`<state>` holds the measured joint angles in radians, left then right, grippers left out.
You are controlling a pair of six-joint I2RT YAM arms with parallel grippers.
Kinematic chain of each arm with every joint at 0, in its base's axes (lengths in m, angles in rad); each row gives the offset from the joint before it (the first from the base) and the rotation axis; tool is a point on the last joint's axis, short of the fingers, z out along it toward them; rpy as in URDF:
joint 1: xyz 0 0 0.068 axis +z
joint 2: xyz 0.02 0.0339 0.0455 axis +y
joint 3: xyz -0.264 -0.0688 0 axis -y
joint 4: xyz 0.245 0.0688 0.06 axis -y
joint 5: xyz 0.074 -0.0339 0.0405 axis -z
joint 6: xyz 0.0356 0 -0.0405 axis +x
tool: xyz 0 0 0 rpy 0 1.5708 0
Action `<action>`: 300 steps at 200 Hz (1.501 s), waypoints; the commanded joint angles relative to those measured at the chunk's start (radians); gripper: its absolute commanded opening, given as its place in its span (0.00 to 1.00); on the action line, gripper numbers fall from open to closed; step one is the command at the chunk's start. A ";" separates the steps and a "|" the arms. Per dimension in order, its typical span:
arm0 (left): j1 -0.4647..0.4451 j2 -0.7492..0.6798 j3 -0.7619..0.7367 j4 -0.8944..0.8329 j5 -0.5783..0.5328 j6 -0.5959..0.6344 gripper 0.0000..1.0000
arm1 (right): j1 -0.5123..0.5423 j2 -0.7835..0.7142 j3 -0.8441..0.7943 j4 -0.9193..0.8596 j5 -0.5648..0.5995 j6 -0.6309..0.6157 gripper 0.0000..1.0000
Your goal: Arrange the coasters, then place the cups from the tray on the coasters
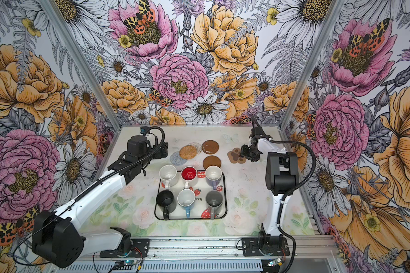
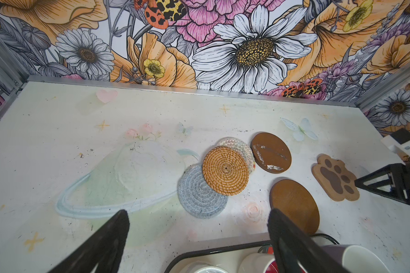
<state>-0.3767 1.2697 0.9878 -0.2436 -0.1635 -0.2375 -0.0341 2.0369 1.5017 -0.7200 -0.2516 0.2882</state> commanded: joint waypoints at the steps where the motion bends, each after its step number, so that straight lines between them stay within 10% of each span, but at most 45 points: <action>1: -0.008 -0.020 -0.016 0.021 0.002 -0.013 0.93 | -0.006 0.015 -0.006 0.016 0.003 0.017 0.61; 300: -0.010 -0.014 -0.009 0.018 -0.007 -0.014 0.93 | -0.025 0.288 0.334 0.011 -0.143 0.087 0.52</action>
<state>-0.3775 1.2568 0.9661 -0.2352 -0.1635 -0.2375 -0.0540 2.2784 1.7905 -0.7128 -0.3531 0.3531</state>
